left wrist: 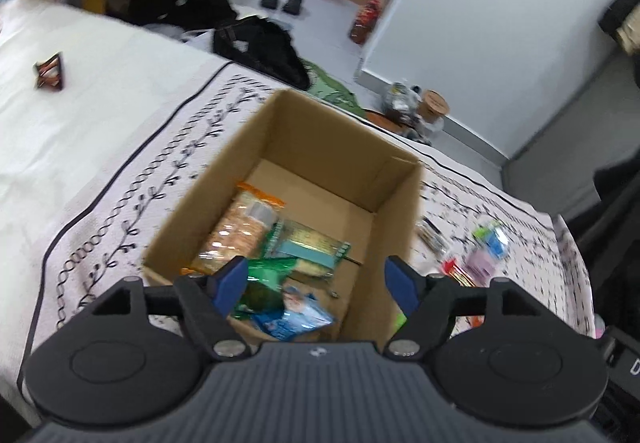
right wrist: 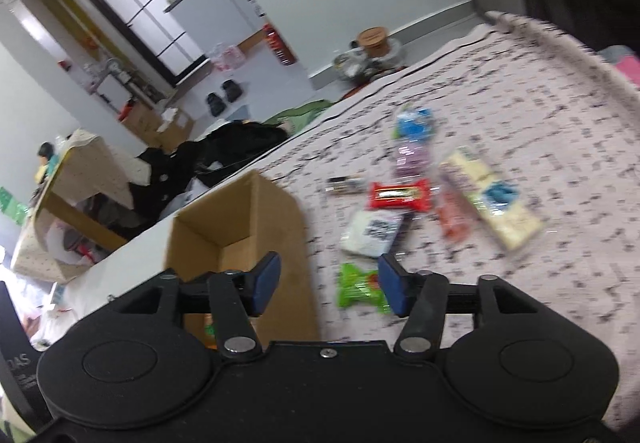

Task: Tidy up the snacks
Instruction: 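Withdraw both open tools from the box back toward the snack pile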

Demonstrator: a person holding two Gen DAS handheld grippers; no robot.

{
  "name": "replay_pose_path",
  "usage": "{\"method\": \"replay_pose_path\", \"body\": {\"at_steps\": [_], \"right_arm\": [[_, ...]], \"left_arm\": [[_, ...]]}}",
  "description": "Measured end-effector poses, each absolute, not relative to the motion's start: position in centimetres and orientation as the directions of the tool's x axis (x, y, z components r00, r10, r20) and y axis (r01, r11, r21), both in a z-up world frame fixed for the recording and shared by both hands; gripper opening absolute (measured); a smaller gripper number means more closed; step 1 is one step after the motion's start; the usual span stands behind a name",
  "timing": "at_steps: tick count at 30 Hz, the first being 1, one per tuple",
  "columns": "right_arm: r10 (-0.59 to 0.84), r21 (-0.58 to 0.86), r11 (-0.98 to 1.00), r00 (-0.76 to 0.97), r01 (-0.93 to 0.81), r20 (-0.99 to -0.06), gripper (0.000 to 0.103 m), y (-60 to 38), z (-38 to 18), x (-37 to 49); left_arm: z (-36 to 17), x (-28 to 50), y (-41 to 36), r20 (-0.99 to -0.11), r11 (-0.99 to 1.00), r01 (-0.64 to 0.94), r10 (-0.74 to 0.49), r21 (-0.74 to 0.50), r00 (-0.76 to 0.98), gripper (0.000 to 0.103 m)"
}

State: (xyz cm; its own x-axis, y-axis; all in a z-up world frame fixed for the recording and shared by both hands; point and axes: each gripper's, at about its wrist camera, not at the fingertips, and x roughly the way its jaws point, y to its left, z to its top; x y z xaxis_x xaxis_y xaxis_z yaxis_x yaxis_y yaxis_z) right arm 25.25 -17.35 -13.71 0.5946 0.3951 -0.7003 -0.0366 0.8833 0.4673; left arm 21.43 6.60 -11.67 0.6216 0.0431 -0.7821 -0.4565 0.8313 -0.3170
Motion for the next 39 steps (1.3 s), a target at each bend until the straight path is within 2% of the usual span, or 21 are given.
{"method": "replay_pose_path", "body": {"at_steps": [5, 7, 14, 21, 25, 28, 39], "right_arm": [[0.354, 0.437, 0.899, 0.619, -0.019, -0.701, 0.068, -20.0, -13.5, 24.6], [0.339, 0.427, 0.904, 0.631, -0.014, -0.698, 0.075, -21.0, -13.3, 24.3], [0.323, 0.422, 0.906, 0.657, -0.008, -0.681, 0.079, -24.3, -12.7, 23.7], [0.309, 0.405, 0.914, 0.679, -0.018, -0.666, 0.091, -26.6, -12.5, 23.3], [0.3, 0.388, 0.921, 0.695, -0.033, -0.653, 0.103, -27.7, -12.3, 23.3], [0.303, 0.391, 0.919, 0.706, -0.04, -0.64, 0.103, -28.8, -12.4, 23.4], [0.358, 0.503, 0.864, 0.659, 0.036, -0.661, 0.103, -30.9, -15.3, 25.4]], "left_arm": [[-11.3, 21.5, 4.1, -0.766, 0.865, -0.395, 0.021, -0.308, 0.643, 0.083], [-11.3, 21.6, 3.4, -0.765, 0.871, -0.375, -0.001, -0.317, 0.644, 0.087], [-10.8, 21.9, 1.2, -0.762, 0.892, -0.339, -0.01, -0.3, 0.647, 0.093], [-10.7, 22.3, -1.0, -0.769, 0.916, -0.321, 0.022, -0.241, 0.639, 0.097], [-10.6, 22.3, -2.1, -0.77, 0.924, -0.304, 0.017, -0.232, 0.638, 0.098], [-10.5, 22.4, -3.1, -0.766, 0.932, -0.283, 0.009, -0.227, 0.643, 0.103], [-11.5, 23.5, -5.6, -0.77, 0.944, -0.232, -0.035, -0.235, 0.638, 0.103]]}}
